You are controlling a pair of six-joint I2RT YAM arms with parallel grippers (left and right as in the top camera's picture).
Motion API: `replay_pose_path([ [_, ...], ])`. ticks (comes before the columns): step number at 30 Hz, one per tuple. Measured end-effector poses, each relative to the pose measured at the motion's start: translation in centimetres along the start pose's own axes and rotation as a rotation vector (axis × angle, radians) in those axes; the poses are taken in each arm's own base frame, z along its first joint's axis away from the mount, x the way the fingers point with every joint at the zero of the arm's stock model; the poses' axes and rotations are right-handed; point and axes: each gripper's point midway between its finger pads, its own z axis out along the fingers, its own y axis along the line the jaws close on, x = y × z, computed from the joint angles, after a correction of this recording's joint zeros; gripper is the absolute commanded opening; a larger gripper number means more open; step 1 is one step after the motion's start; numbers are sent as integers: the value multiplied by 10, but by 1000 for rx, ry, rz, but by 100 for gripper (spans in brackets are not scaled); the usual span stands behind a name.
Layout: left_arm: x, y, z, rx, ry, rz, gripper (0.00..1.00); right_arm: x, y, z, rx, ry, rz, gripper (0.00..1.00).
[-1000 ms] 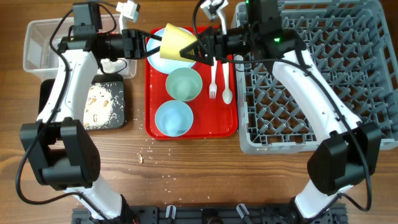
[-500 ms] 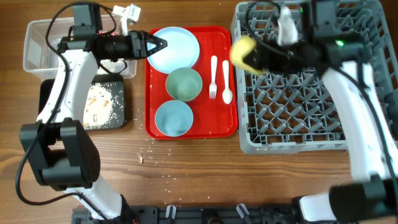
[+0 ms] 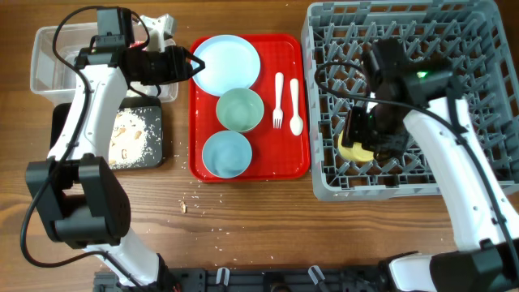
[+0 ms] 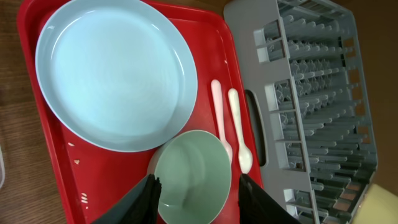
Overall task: Sort waste into correct bins and load items into the dishwasher rack
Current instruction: 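Place the yellow cup into the dish rack with the right gripper, then grasp the green bowl with the right gripper and lift it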
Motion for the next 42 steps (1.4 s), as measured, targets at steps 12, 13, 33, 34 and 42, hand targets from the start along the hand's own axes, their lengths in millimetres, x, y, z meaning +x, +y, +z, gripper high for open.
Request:
replay_pose_path([
  [12, 1, 3, 0, -15, 5, -5, 42, 10, 2, 60, 5, 120, 9, 69],
  [13, 2, 3, 0, -16, 7, -7, 41, 11, 2, 62, 8, 128, 11, 71],
  [33, 0, 9, 0, -51, -3, -1, 38, -104, 93, -42, -287, -413, -139, 75],
  [34, 0, 10, 0, -59, -3, -2, 38, -108, 105, -40, -303, -429, -160, 74],
  [42, -4, 26, -21, -238, -36, 11, 42, -123, 189, 82, -299, -281, -297, 64],
])
